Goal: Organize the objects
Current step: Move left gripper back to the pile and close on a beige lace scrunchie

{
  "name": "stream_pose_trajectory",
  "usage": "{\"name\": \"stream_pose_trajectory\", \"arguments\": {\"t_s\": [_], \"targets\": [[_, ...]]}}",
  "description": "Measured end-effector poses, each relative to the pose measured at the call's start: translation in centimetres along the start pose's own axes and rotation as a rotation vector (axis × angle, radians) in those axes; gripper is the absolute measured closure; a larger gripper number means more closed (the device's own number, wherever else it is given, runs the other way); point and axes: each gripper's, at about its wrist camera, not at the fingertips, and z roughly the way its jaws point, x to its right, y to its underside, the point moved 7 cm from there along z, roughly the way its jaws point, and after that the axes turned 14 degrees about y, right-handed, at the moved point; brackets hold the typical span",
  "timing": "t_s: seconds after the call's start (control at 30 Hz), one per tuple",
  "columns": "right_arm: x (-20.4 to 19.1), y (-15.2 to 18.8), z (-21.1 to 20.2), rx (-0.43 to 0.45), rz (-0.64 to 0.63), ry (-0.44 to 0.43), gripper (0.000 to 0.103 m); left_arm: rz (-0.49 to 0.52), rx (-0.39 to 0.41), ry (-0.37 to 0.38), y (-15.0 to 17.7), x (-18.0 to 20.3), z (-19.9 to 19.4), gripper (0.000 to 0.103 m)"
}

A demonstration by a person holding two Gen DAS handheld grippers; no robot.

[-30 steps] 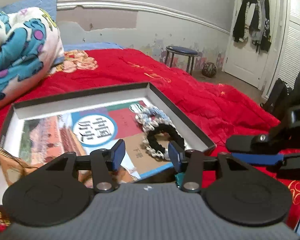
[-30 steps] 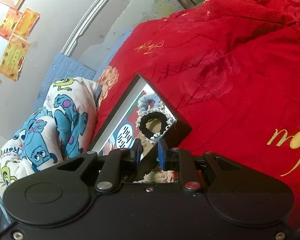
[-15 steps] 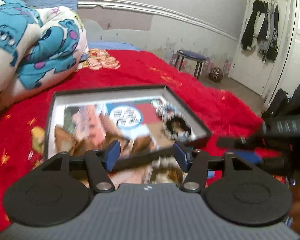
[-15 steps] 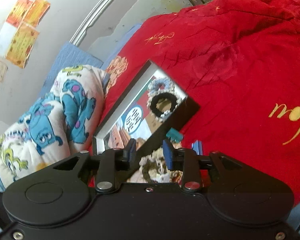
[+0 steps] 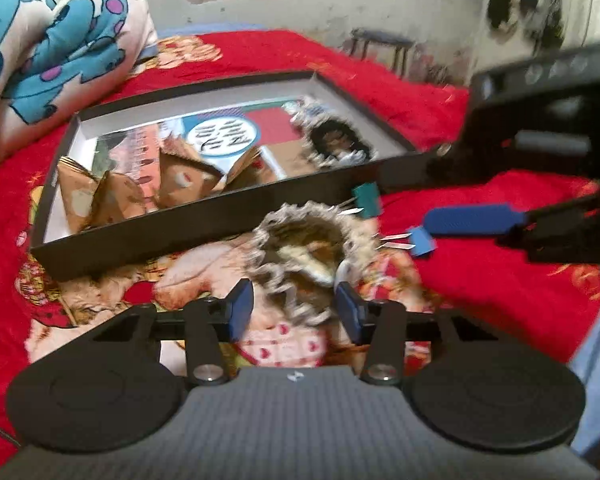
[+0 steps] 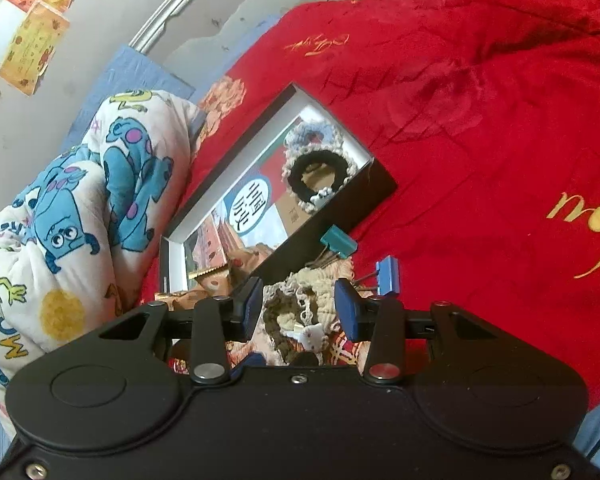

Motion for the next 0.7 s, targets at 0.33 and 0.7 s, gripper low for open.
{"name": "stream_pose_trajectory", "arguments": {"t_s": [0.33,0.7], "targets": [[-0.04,0.20,0.64,-0.026,0.005,-0.008,0.063,0.031,-0.025,0.015,0.56,0.36,0.69,0.077],[-0.13,0.26,0.80,-0.020,-0.014,0.011,0.063,0.056,-0.005,0.002,0.27,0.63,-0.26,0.095]]}}
